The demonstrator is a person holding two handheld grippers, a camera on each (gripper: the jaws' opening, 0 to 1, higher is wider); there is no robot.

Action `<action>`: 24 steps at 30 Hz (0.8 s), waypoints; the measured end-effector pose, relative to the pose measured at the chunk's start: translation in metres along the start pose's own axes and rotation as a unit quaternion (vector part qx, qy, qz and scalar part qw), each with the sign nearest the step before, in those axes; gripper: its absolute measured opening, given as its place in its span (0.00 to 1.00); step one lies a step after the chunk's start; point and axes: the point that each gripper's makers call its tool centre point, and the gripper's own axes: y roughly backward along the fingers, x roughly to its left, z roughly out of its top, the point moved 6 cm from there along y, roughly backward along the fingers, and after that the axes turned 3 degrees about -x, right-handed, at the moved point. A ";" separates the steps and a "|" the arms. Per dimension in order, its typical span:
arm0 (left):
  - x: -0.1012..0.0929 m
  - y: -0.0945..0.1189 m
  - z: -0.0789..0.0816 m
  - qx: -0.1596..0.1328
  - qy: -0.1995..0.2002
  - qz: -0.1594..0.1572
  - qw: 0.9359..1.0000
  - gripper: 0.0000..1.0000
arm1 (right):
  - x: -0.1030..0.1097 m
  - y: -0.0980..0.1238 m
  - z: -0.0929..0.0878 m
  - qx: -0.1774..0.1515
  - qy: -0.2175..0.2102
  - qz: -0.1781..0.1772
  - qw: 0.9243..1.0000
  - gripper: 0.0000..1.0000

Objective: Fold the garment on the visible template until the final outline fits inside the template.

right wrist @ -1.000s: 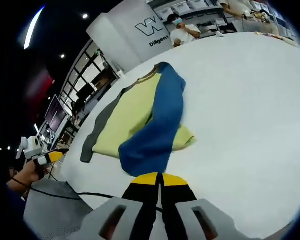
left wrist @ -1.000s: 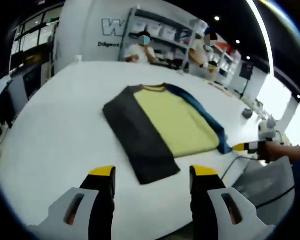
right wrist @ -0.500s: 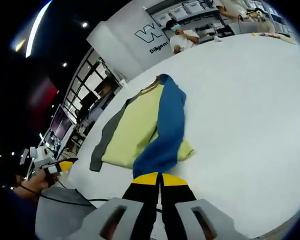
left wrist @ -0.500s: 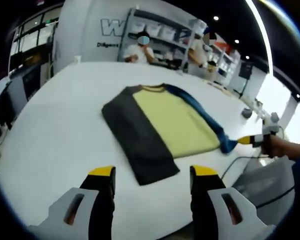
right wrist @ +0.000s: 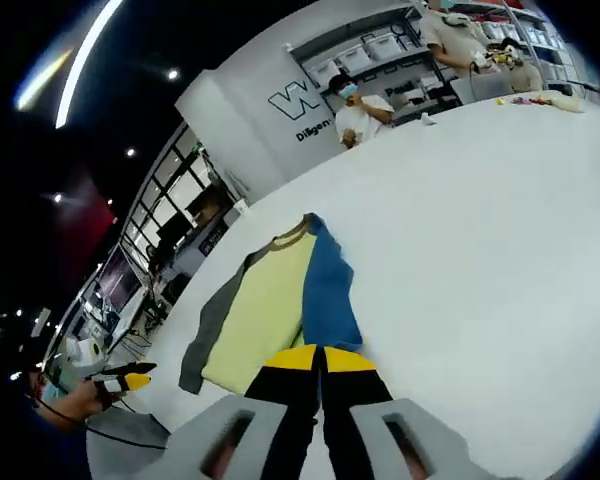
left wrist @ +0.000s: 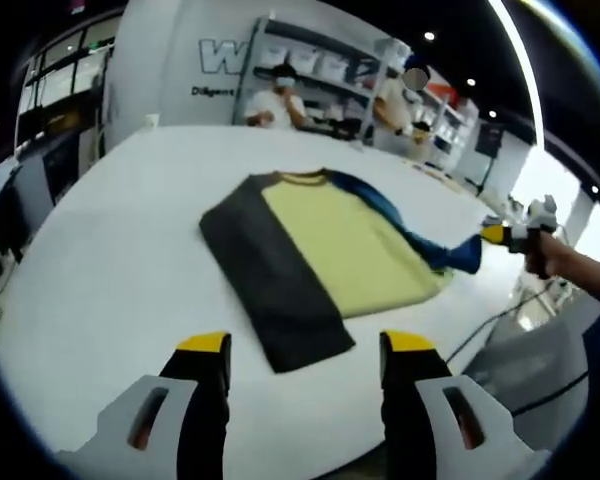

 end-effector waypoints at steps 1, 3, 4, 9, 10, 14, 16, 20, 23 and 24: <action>0.000 0.000 0.000 0.000 0.000 0.001 1.000 0.56 | -0.003 0.000 0.008 -0.007 0.006 -0.004 1.000 0.00; 0.001 -0.001 0.000 0.000 -0.002 0.001 1.000 0.56 | -0.012 0.001 0.025 -0.019 0.010 -0.011 1.000 0.00; 0.000 -0.001 0.000 0.000 -0.002 0.001 1.000 0.56 | -0.015 0.001 0.032 -0.025 0.010 -0.013 1.000 0.00; -0.006 -0.001 0.000 0.001 0.000 0.005 1.000 0.56 | -0.039 0.002 0.067 -0.050 0.017 -0.034 0.998 0.00; -0.007 -0.001 0.000 0.001 0.000 0.006 1.000 0.56 | -0.043 0.001 0.071 -0.052 0.017 -0.037 0.998 0.00; -0.008 -0.002 0.001 0.001 0.001 0.009 1.000 0.56 | -0.062 -0.001 0.088 -0.056 0.022 -0.058 0.996 0.00; -0.009 -0.002 0.002 -0.001 0.003 0.011 1.000 0.56 | -0.073 -0.002 0.098 -0.061 0.018 -0.065 0.996 0.00; -0.009 -0.003 0.004 -0.004 0.009 0.018 1.000 0.56 | -0.089 -0.004 0.122 -0.095 -0.005 -0.085 0.992 0.00; -0.008 -0.003 0.004 -0.007 0.013 0.025 1.000 0.56 | -0.101 -0.007 0.133 -0.132 -0.055 -0.111 0.984 0.00; -0.009 -0.003 0.004 -0.007 0.014 0.026 1.000 0.56 | -0.104 -0.008 0.134 -0.134 -0.057 -0.118 0.982 0.00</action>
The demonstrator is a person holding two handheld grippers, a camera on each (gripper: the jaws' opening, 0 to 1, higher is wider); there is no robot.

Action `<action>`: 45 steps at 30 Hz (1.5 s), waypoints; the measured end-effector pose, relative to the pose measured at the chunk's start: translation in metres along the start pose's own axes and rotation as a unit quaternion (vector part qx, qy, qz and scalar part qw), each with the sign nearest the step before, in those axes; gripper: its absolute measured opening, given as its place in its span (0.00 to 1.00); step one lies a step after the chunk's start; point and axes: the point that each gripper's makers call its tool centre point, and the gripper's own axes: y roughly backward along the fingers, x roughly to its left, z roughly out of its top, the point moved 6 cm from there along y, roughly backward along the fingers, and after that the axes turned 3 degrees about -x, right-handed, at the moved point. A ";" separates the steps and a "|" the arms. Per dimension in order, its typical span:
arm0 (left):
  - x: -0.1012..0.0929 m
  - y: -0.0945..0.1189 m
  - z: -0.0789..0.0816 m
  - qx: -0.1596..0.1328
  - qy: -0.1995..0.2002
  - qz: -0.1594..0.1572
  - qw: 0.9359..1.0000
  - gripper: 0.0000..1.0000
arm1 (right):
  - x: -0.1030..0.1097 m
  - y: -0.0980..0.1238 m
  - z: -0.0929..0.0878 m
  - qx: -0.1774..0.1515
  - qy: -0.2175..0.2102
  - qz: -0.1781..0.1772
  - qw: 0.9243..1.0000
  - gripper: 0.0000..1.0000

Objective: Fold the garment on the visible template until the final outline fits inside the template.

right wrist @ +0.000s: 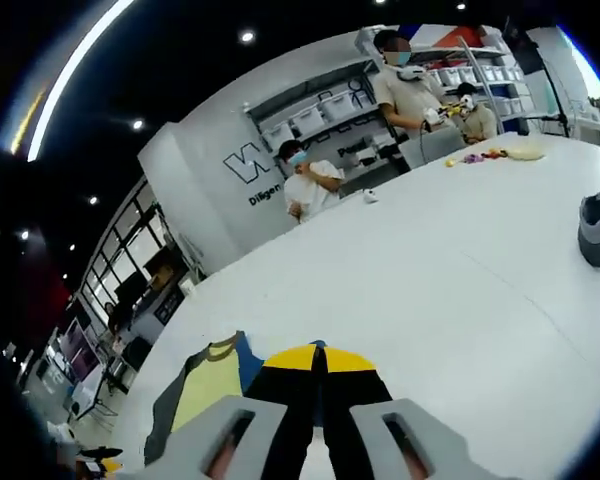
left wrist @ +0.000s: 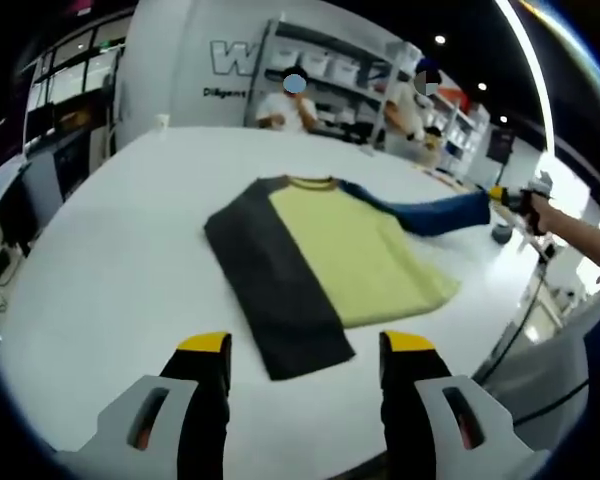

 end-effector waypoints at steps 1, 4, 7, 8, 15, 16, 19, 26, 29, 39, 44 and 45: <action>-0.001 0.000 0.000 -0.002 0.004 0.003 1.000 0.55 | -0.002 -0.002 0.000 -0.003 -0.002 -0.006 1.000 0.00; 0.000 0.000 -0.002 -0.001 0.008 0.006 1.000 0.55 | -0.014 -0.011 0.002 -0.029 -0.051 -0.030 0.998 0.00; 0.003 0.002 -0.002 0.001 0.008 0.011 1.000 0.55 | -0.023 -0.015 0.003 -0.038 -0.062 -0.044 0.996 0.00; 0.003 0.002 -0.002 0.000 0.008 0.013 1.000 0.55 | -0.028 -0.017 0.005 -0.044 -0.072 -0.053 0.995 0.00; 0.008 0.006 -0.005 0.000 0.021 0.028 0.999 0.55 | -0.043 -0.018 0.006 -0.083 -0.124 -0.087 0.985 0.00; 0.008 0.006 -0.006 0.001 0.021 0.029 0.999 0.55 | -0.044 -0.018 0.006 -0.084 -0.127 -0.089 0.984 0.00; 0.014 0.004 -0.009 0.001 0.026 0.037 0.999 0.54 | -0.053 -0.022 0.005 -0.096 -0.148 -0.105 0.979 0.00; 0.021 0.004 -0.003 -0.008 0.030 0.051 0.998 0.53 | -0.078 -0.036 0.000 -0.108 -0.181 -0.140 0.968 0.00; 0.021 0.004 -0.001 -0.010 0.032 0.057 0.998 0.53 | -0.092 -0.043 -0.005 -0.108 -0.190 -0.154 0.964 0.00; 0.013 0.005 0.004 -0.003 0.030 0.068 0.997 0.53 | -0.121 -0.054 -0.012 -0.123 -0.215 -0.186 0.951 0.00; 0.008 0.006 0.007 -0.003 0.032 0.070 0.997 0.53 | -0.138 -0.059 -0.018 -0.119 -0.213 -0.212 0.946 0.00; 0.008 0.007 0.007 -0.003 0.031 0.070 0.997 0.53 | -0.136 -0.057 -0.020 -0.120 -0.213 -0.210 0.947 0.00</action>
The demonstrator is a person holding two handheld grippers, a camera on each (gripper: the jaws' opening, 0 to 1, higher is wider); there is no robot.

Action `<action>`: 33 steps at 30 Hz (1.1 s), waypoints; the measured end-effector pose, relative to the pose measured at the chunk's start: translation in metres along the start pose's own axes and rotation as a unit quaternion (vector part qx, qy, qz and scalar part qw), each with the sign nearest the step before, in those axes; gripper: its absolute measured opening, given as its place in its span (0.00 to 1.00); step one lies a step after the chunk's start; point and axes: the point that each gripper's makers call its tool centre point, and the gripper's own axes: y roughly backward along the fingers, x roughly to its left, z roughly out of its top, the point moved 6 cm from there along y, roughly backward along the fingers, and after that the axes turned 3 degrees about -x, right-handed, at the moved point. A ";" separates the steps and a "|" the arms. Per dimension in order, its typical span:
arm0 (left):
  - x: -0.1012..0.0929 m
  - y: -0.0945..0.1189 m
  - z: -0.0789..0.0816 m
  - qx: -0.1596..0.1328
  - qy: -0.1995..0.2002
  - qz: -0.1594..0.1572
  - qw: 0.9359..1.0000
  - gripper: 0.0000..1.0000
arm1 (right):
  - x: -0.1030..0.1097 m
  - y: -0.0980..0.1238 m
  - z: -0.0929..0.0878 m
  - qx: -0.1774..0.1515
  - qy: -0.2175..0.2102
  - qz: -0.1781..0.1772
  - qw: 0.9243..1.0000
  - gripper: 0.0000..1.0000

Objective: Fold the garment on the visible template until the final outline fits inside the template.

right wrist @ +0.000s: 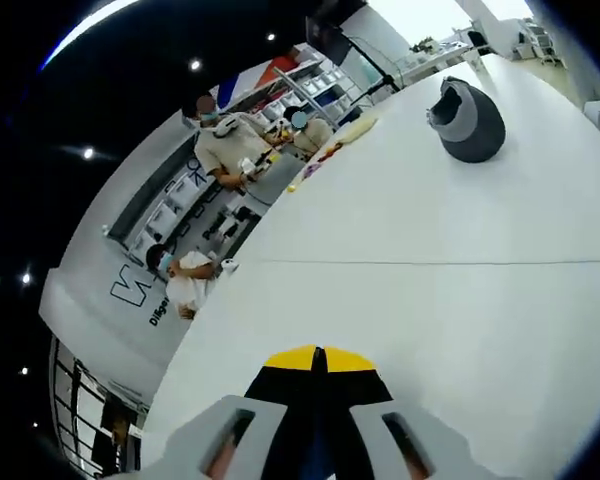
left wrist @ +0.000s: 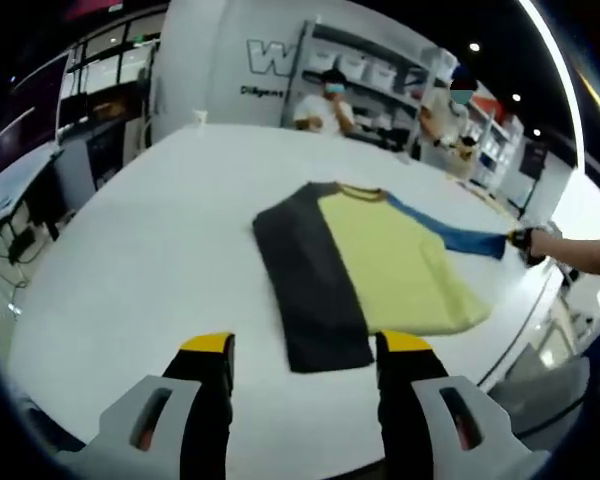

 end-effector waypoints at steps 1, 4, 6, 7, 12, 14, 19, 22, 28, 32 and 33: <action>-0.002 0.000 0.000 0.000 0.001 0.000 1.000 0.53 | -0.001 -0.001 0.000 0.000 -0.002 0.001 1.000 0.00; -0.004 -0.001 -0.002 0.004 0.002 0.001 1.000 0.53 | -0.007 -0.003 0.004 -0.013 0.026 -0.010 1.000 0.00; -0.004 -0.002 -0.004 0.007 0.001 0.001 1.000 0.53 | -0.009 -0.003 0.011 -0.030 0.043 -0.014 0.999 0.00; -0.005 -0.002 -0.004 0.008 0.001 0.000 1.000 0.53 | -0.009 -0.004 0.014 -0.034 0.038 -0.007 0.999 0.00; -0.008 -0.003 -0.004 0.007 0.002 -0.003 1.000 0.53 | -0.016 -0.001 0.019 -0.036 0.039 0.002 0.999 0.00; -0.007 -0.004 -0.004 0.006 0.002 -0.005 1.000 0.53 | -0.016 0.001 0.016 -0.028 0.040 0.009 0.999 0.00; -0.008 -0.007 -0.002 0.004 -0.001 -0.012 1.000 0.53 | -0.009 0.010 0.011 -0.012 0.067 0.032 0.997 0.00; -0.009 -0.007 -0.001 -0.001 -0.002 -0.017 1.000 0.53 | 0.002 0.015 0.010 -0.007 0.066 0.068 0.995 0.00; -0.009 -0.007 -0.006 0.001 0.004 -0.024 1.000 0.53 | 0.046 0.047 -0.021 0.065 0.084 0.186 0.977 0.08; -0.011 -0.007 -0.008 0.004 0.007 -0.032 0.999 0.55 | 0.063 0.066 -0.041 0.108 0.144 0.256 0.950 0.16; -0.011 -0.007 -0.008 0.005 0.007 -0.033 0.999 0.55 | 0.067 0.071 -0.047 0.121 0.159 0.275 0.941 0.20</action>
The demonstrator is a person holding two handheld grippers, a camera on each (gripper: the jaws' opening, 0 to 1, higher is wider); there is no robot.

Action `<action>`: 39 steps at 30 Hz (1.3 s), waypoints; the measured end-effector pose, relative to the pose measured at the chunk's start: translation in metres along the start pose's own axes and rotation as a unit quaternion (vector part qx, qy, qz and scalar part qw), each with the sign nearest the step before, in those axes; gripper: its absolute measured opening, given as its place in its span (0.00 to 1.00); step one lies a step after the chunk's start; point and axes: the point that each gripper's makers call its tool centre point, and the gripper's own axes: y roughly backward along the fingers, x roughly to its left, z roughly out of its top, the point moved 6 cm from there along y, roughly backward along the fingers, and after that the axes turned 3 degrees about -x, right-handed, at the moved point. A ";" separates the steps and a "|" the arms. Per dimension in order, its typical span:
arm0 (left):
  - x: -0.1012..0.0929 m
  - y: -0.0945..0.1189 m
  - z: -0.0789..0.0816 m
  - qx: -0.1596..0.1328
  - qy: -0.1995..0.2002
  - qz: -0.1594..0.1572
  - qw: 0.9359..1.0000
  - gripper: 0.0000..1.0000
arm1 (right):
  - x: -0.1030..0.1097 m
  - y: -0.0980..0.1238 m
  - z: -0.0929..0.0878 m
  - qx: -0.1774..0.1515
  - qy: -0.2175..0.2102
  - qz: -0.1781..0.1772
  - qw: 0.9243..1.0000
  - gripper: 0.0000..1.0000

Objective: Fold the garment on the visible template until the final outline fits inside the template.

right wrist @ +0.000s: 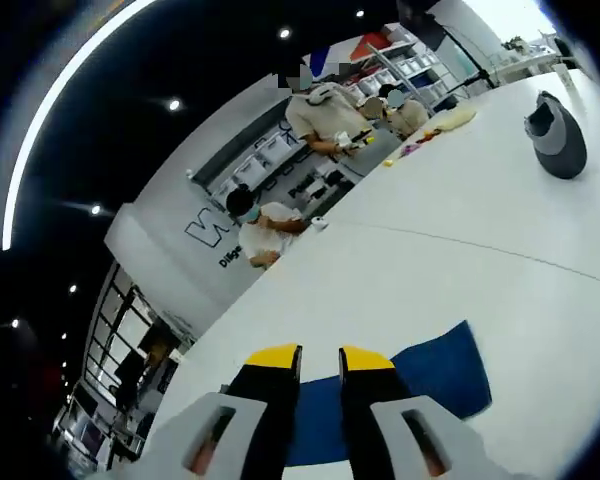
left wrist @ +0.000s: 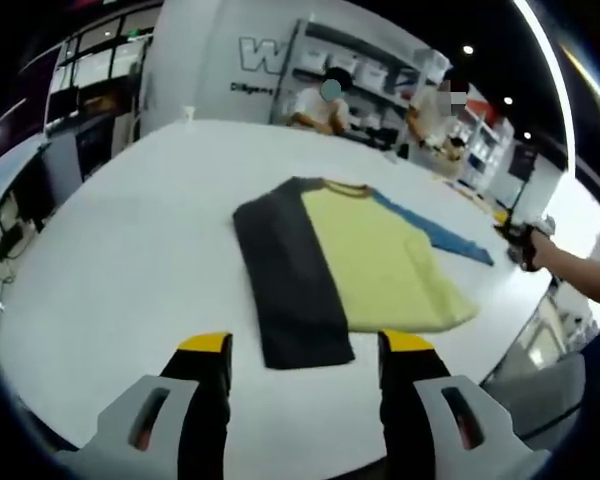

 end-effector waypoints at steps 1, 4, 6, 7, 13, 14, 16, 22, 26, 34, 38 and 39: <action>-0.001 0.000 0.000 0.000 0.000 -0.001 1.000 0.56 | 0.007 0.001 -0.004 0.011 0.008 0.011 1.000 0.24; -0.003 0.001 0.000 -0.004 0.000 -0.008 1.000 0.56 | 0.036 0.005 -0.028 0.073 0.046 0.063 0.994 0.28; -0.002 0.001 -0.003 0.000 -0.003 -0.008 1.000 0.56 | 0.059 0.014 -0.048 0.115 0.098 0.106 0.983 0.29; -0.002 0.002 -0.005 0.005 -0.006 -0.006 1.000 0.55 | 0.069 0.019 -0.056 0.130 0.106 0.122 0.978 0.31; -0.004 0.006 -0.019 0.023 -0.012 -0.004 1.000 0.55 | 0.105 0.049 -0.100 0.212 0.170 0.214 0.938 0.36; -0.003 0.004 -0.022 0.028 -0.015 -0.005 0.999 0.56 | 0.109 0.053 -0.104 0.212 0.179 0.221 0.935 0.36; -0.002 0.003 -0.027 0.036 -0.027 -0.004 0.999 0.57 | 0.117 0.060 -0.110 0.214 0.163 0.228 0.936 0.37; 0.008 -0.010 -0.032 0.047 -0.054 -0.007 0.997 0.62 | 0.135 0.090 -0.135 0.245 0.150 0.263 0.921 0.39; 0.008 -0.026 -0.032 0.055 -0.068 -0.028 0.996 0.57 | 0.136 0.105 -0.143 0.252 0.135 0.259 0.922 0.37; 0.002 -0.041 -0.038 0.084 -0.135 -0.034 0.987 0.49 | 0.137 0.128 -0.148 0.252 0.130 0.245 0.927 0.35; 0.003 -0.041 -0.034 0.071 -0.111 -0.034 0.991 0.34 | 0.135 0.131 -0.148 0.244 0.122 0.239 0.932 0.33; 0.003 -0.041 -0.034 0.071 -0.109 -0.034 0.991 0.29 | 0.134 0.132 -0.148 0.242 0.118 0.235 0.934 0.33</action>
